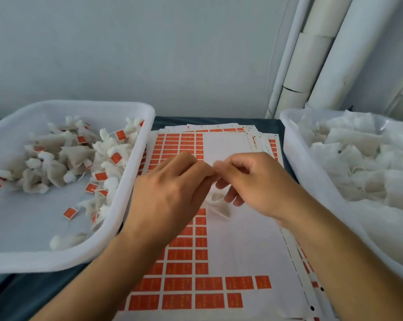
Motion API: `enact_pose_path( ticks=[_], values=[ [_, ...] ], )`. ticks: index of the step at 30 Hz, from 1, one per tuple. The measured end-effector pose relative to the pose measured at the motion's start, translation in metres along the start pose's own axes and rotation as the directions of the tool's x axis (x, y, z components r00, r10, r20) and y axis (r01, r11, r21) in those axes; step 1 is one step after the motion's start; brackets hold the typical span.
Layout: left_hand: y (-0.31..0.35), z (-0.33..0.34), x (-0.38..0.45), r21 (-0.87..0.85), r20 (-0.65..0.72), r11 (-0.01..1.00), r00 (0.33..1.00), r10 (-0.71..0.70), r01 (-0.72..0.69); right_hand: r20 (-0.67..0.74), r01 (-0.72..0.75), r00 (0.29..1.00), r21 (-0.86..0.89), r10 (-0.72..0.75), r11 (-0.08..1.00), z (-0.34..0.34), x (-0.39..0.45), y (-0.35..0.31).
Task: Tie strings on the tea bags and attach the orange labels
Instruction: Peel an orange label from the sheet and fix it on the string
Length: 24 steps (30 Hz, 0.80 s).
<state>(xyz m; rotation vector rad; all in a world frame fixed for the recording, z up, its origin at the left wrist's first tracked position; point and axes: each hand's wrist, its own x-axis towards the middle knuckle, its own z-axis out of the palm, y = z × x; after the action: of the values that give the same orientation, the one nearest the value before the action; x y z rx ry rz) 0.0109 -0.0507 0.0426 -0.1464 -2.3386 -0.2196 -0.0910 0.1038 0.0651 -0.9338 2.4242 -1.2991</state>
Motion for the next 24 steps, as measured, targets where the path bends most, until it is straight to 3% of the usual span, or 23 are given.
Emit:
enact_pose_path(
  ticks=[7,16,20,24],
  values=[
    [-0.012,0.028,0.014,0.029,0.003,0.998,0.999,-0.047,0.047,-0.046,-0.098,0.992,0.303,0.118,0.948,0.003,0.023,0.018],
    [-0.018,0.052,0.006,-0.016,0.090,0.996,0.992,-0.089,0.090,-0.204,-0.060,0.965,0.448,0.167,0.892,0.025,0.023,0.046],
    [-0.018,0.054,0.001,-0.022,0.250,0.969,0.940,-0.233,0.246,-0.283,-0.047,0.934,0.510,0.219,0.859,0.027,0.024,0.053],
    [-0.022,0.053,-0.009,-0.035,0.380,0.889,0.829,-0.412,0.457,-0.308,-0.029,0.926,0.521,0.220,0.853,0.022,0.025,0.059]
  ],
)
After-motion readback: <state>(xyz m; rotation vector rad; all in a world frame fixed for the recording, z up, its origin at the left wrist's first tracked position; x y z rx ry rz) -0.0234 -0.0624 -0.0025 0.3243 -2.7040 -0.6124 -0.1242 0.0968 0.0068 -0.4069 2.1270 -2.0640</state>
